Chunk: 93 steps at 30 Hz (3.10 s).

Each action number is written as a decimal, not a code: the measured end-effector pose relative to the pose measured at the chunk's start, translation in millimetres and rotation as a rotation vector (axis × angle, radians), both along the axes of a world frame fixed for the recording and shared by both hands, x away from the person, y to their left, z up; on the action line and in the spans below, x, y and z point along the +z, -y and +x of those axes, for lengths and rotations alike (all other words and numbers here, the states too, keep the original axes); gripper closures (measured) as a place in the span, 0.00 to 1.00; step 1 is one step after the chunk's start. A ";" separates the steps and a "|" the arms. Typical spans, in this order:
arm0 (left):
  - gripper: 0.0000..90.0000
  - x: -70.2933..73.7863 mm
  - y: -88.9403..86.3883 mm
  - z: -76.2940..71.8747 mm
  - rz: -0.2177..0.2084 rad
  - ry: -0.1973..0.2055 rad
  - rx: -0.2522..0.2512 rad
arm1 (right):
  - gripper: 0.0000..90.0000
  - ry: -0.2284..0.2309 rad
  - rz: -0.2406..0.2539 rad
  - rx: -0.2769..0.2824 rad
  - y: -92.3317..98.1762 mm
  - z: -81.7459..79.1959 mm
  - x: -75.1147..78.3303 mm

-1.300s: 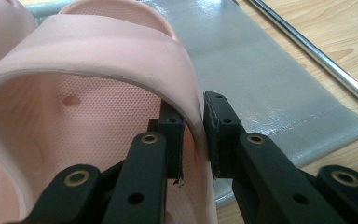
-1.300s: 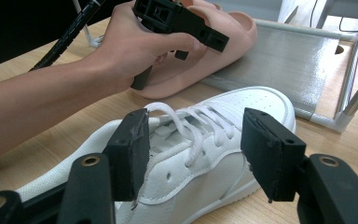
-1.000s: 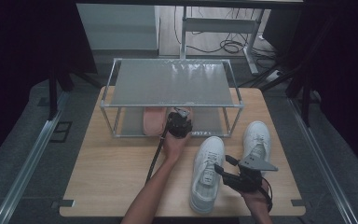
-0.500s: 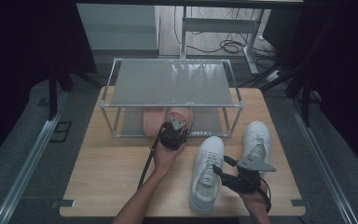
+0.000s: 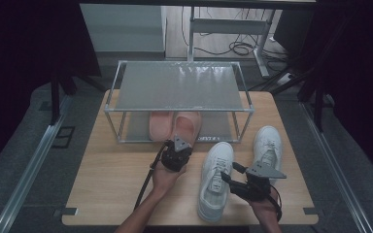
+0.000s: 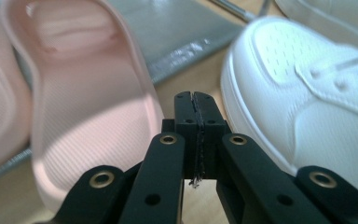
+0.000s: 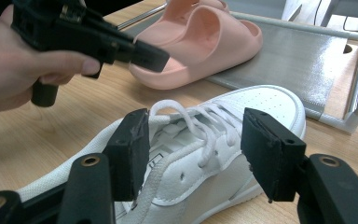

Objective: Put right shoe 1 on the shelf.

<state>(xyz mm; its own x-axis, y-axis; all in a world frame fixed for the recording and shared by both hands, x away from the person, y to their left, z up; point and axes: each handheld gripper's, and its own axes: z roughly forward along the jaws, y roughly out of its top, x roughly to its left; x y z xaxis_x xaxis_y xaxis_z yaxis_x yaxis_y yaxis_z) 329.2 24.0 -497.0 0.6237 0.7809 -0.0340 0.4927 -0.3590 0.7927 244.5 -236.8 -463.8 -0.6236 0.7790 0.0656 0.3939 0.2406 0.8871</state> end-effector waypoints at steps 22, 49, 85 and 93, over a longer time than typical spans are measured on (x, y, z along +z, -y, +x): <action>1.00 -22.3 -25.5 -25.7 0.096 0.005 -0.026 | 0.47 -0.005 -0.002 0.001 -2.0 -0.2 -1.7; 1.00 -26.7 -23.1 2.3 0.130 -0.014 -0.006 | 0.47 -0.006 -0.004 -0.001 -1.5 0.1 -2.1; 1.00 -30.1 -10.7 55.1 0.048 -0.086 0.090 | 0.47 -0.003 -0.002 -0.007 0.7 0.2 -1.6; 1.00 -30.6 -11.1 59.6 0.033 -0.095 0.092 | 0.47 -0.003 -0.001 -0.008 0.9 0.3 -1.8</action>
